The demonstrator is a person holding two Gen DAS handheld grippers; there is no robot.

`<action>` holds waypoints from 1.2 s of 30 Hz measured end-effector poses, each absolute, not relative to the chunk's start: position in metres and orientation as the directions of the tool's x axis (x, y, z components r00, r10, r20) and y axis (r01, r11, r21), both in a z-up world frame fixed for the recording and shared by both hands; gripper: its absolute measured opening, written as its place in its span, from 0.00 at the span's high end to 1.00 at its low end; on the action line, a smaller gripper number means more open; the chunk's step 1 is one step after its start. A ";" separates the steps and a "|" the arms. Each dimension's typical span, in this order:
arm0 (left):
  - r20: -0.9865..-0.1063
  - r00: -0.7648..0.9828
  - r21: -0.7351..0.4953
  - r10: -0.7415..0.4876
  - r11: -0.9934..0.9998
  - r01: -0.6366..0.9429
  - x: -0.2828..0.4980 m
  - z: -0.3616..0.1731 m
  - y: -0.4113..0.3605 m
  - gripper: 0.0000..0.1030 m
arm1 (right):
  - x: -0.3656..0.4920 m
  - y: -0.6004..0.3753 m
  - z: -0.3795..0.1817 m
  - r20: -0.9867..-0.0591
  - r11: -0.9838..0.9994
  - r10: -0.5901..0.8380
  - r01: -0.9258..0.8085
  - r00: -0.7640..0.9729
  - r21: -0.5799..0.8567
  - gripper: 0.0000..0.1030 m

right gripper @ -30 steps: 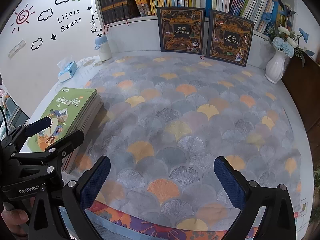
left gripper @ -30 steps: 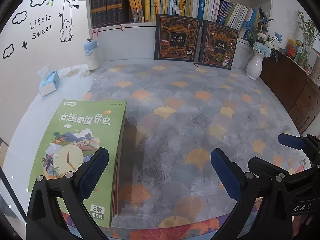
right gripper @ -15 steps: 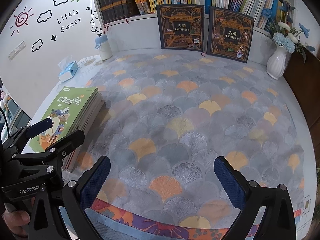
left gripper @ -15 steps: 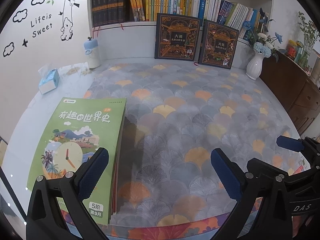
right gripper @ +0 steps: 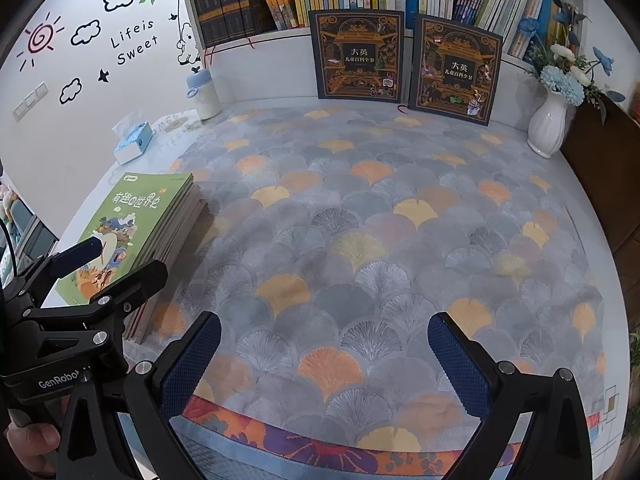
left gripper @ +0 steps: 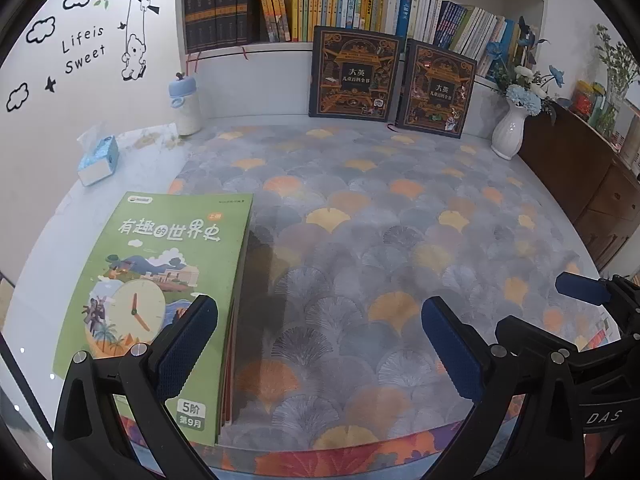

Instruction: Organize books

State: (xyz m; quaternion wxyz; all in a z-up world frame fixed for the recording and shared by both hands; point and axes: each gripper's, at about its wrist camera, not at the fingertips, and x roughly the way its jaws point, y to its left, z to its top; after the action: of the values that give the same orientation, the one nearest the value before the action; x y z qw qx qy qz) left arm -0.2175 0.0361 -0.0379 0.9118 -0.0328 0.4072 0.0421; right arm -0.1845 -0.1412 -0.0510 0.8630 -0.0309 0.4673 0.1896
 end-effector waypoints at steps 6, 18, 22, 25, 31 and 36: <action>-0.748 0.663 -0.037 0.034 0.995 -0.092 -0.217 -0.039 0.034 0.01 | -0.186 -0.145 -0.050 -0.816 0.930 0.292 -0.349 0.499 0.119 0.00; -0.750 0.661 -0.031 0.036 0.996 -0.089 -0.217 -0.040 0.026 0.01 | -0.188 -0.152 -0.050 -0.815 0.934 0.284 -0.337 0.505 0.117 0.00; -0.750 0.660 -0.017 0.049 0.995 -0.094 -0.218 -0.040 0.024 0.01 | -0.187 -0.152 -0.052 -0.819 0.935 0.282 -0.335 0.499 0.118 0.00; -0.754 0.656 -0.028 0.038 0.996 -0.090 -0.218 -0.041 0.025 0.01 | -0.187 -0.153 -0.052 -0.819 0.934 0.284 -0.338 0.498 0.119 0.00; -0.752 0.659 -0.038 0.031 0.995 -0.090 -0.217 -0.040 0.026 0.01 | -0.188 -0.152 -0.051 -0.817 0.936 0.280 -0.331 0.504 0.116 0.00; -0.758 0.652 -0.048 0.011 0.996 -0.073 -0.214 -0.043 0.026 0.01 | -0.187 -0.153 -0.053 -0.820 0.936 0.284 -0.330 0.498 0.124 0.00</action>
State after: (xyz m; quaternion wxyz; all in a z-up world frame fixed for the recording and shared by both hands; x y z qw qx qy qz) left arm -0.2139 0.0256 -0.0429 0.9080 -0.0370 0.4166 0.0232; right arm -0.1868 -0.1533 -0.0527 0.8650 -0.0243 0.4687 0.1775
